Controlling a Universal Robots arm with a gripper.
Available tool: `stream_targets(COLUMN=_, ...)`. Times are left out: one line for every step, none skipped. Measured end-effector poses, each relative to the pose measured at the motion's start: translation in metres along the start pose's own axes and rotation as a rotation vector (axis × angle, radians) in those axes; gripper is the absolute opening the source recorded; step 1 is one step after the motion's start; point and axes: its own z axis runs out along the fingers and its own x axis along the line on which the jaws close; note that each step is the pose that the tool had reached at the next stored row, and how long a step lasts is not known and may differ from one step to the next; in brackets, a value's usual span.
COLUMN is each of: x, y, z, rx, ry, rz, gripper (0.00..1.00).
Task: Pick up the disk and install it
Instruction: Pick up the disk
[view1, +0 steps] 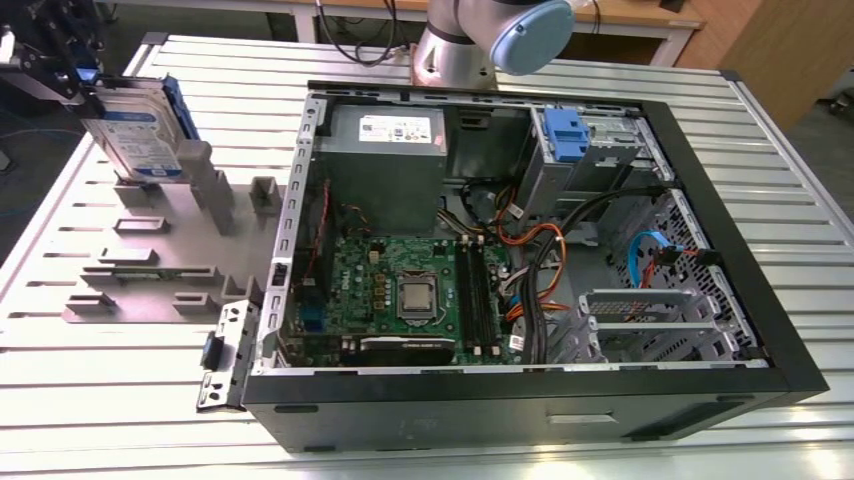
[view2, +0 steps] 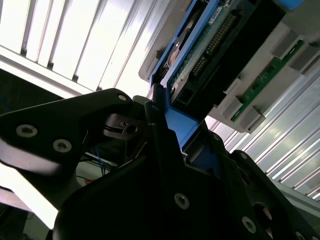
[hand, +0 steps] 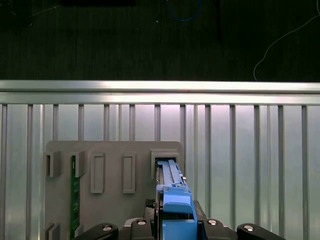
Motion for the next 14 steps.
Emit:
stream_targets(x=0.0, y=0.0, z=-0.0001, rx=0.0001, ry=0.0, rz=0.0, gripper=0.37)
stream_targets(x=0.0, y=0.0, z=-0.0002, rx=0.0002, ry=0.0, rz=0.0, gripper=0.37)
stream_targets(x=0.0, y=0.0, z=-0.0003, rx=0.0001, ry=0.0, rz=0.0, gripper=0.37)
stream_targets(x=0.0, y=0.0, z=-0.0006, rx=0.0, ry=0.0, rz=0.0, gripper=0.37)
stream_targets(x=0.0, y=0.0, z=-0.0007, rx=0.0001, ry=0.0001, rz=0.0, gripper=0.37)
stream_targets(x=0.0, y=0.0, z=-0.0008, rx=0.0001, ry=0.0001, rz=0.0, gripper=0.37)
stream_targets(x=0.0, y=0.0, z=-0.0008, rx=0.0001, ry=0.0001, rz=0.0, gripper=0.37)
stream_targets(x=0.0, y=0.0, z=-0.0011, rx=0.0, ry=0.0002, rz=0.0, gripper=0.37)
stream_targets(x=0.0, y=0.0, z=-0.0013, rx=0.0, ry=0.0002, rz=0.0, gripper=0.37)
stream_targets(x=0.0, y=0.0, z=-0.0016, rx=-0.0001, ry=0.0002, rz=0.0, gripper=0.37)
stream_targets(x=0.0, y=0.0, z=-0.0017, rx=0.0, ry=0.0001, rz=0.0, gripper=0.37)
stream_targets(x=-0.0001, y=0.0, z=-0.0021, rx=0.0001, ry=0.0001, rz=0.0, gripper=0.37)
stream_targets(x=-0.0001, y=0.0, z=-0.0024, rx=0.0, ry=0.0002, rz=0.0, gripper=0.37)
stream_targets(x=-0.0001, y=0.0, z=-0.0025, rx=0.0, ry=0.0002, rz=0.0, gripper=0.37)
